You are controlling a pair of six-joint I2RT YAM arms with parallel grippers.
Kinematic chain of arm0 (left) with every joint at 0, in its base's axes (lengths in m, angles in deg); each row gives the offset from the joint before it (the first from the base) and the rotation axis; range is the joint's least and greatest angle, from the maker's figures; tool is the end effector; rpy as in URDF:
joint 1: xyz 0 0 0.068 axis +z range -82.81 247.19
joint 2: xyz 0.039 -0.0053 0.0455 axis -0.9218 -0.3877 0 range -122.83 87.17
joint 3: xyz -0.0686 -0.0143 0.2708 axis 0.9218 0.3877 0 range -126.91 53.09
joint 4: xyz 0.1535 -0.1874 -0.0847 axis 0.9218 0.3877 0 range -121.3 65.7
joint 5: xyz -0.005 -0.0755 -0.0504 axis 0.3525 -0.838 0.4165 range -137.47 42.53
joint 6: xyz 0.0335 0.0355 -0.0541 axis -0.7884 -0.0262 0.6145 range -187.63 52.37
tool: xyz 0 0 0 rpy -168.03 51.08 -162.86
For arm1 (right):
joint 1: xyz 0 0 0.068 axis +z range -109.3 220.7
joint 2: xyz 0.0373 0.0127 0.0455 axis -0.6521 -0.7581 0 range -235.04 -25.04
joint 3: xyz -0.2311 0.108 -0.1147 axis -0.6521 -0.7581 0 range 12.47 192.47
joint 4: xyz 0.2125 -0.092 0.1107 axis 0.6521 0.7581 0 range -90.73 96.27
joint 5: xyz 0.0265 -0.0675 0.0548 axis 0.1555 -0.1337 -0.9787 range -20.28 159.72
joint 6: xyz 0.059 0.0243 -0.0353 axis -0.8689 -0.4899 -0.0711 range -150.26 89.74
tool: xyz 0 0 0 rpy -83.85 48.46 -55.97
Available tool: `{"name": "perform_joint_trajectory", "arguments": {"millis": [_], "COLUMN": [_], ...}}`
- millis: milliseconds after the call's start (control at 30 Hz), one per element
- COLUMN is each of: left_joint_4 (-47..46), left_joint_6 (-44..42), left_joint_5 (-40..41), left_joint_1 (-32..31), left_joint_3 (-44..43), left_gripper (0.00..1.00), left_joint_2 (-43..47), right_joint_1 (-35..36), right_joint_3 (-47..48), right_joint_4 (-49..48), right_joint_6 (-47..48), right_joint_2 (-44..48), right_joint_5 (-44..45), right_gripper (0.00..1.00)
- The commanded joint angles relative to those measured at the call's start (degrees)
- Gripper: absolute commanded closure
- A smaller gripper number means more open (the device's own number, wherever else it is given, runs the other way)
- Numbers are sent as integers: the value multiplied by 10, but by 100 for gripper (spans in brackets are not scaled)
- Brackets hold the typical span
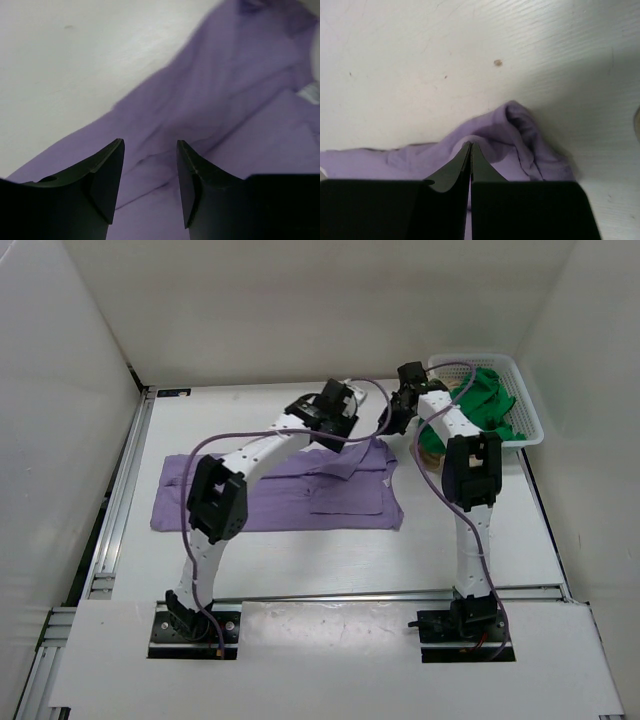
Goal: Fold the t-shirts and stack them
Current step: Fold the other side of the tshirt into a rectangle
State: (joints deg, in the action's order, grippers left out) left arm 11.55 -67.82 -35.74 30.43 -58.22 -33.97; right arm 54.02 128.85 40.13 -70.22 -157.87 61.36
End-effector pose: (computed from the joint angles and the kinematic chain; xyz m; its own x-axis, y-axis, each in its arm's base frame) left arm 0.3981 -0.2819 0.2577 -0.6356 0.4787 -0.6056 0.4893 0.8566 0.1636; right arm 0.5076 0.1293 0.1891 -0.8232 0.4582 -0.3353 0.2928 0.8486 0.4407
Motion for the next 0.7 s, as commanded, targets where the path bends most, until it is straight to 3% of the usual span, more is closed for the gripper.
{"name": "perform_joint_trajectory", "arguments": {"millis": [0,67,333,667], "left_joint_4": [12,-2,-33,-33], "left_joint_6": [2,2,2,2], "left_joint_5": [-89,-121,-115,-91], "left_joint_1": [-10,-24,-43,-59], "left_joint_3": [-53,-73,-93,-52], "left_gripper": [43,43,47,38], "left_joint_2": [-42,-61,-126,-127], "right_joint_1": [-13,-13,-13,-13], "right_joint_3": [14,14,-14,-19], "right_joint_4": [-39,-46,-51,-56], "right_joint_6": [-59,-59,-59,-54], "right_joint_2": [-7,-13,-1,4], "right_joint_5": [-17,-24,-29,-29], "right_gripper": [100,100,100,100]}}
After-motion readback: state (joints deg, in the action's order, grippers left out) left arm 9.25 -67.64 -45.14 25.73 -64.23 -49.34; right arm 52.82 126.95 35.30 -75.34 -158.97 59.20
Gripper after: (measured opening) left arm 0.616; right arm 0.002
